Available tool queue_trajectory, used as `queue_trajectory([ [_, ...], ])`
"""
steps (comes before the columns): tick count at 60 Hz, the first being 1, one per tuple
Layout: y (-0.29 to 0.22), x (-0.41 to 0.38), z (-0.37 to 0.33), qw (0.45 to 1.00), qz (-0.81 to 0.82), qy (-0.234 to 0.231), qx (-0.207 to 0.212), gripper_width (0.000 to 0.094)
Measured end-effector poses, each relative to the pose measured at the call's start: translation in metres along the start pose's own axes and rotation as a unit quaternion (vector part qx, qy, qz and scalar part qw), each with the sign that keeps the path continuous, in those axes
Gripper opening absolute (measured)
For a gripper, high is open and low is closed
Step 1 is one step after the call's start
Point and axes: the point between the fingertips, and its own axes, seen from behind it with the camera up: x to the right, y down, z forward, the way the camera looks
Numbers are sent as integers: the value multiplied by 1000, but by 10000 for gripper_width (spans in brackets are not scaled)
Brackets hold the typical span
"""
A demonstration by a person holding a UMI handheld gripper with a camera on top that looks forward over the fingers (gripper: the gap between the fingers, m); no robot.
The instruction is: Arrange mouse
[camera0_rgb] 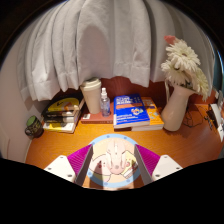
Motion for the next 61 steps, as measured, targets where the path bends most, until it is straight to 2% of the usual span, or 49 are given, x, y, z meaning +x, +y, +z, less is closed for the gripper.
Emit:
queue_trajectory([
  [15,-25,-11,-135,998,-24,-26,51,833],
  [27,-21,-16,-203,996,-20,-52,73,832],
  [35,-18,-12,-236,995,-8,-62,80,832],
  [42,-17,-1,-255,994,-2,-52,92,835],
  [61,-3,11,-272,995,-6,-38,92,839],
])
